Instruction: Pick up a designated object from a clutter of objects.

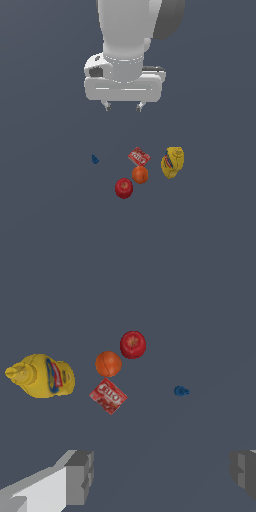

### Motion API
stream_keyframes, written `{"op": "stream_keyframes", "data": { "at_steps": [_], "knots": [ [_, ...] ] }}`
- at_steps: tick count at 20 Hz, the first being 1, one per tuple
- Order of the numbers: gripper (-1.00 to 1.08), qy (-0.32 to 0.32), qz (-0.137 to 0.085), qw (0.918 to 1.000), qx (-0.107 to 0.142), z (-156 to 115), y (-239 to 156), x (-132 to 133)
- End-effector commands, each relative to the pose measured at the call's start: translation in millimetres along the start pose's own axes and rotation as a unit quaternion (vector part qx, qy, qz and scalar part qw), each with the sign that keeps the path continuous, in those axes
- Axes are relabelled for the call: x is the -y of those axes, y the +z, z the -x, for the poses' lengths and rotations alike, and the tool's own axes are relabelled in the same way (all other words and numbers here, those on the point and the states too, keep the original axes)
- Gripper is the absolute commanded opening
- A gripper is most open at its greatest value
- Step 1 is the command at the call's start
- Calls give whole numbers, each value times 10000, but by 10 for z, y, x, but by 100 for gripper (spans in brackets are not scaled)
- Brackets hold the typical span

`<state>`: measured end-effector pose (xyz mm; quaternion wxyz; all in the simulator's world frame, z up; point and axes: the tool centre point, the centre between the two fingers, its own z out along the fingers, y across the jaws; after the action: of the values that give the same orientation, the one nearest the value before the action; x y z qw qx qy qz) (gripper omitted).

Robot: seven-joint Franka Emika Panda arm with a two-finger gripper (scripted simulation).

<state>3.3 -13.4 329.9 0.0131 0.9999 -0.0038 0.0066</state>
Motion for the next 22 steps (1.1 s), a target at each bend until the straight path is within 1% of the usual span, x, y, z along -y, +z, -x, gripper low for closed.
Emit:
{"op": "stream_keyframes", "data": {
  "at_steps": [1, 4, 10, 16, 22],
  "knots": [
    [100, 0, 0, 10000, 0, 0, 0, 0],
    [100, 38, -13, 10000, -7, -6, -14, -46],
    [100, 221, -74, 9997, -42, -29, -86, -260],
    [100, 170, -68, 9998, -40, -38, -55, -245],
    [100, -146, -42, 9999, -32, -102, 143, -185]
  ]
}}
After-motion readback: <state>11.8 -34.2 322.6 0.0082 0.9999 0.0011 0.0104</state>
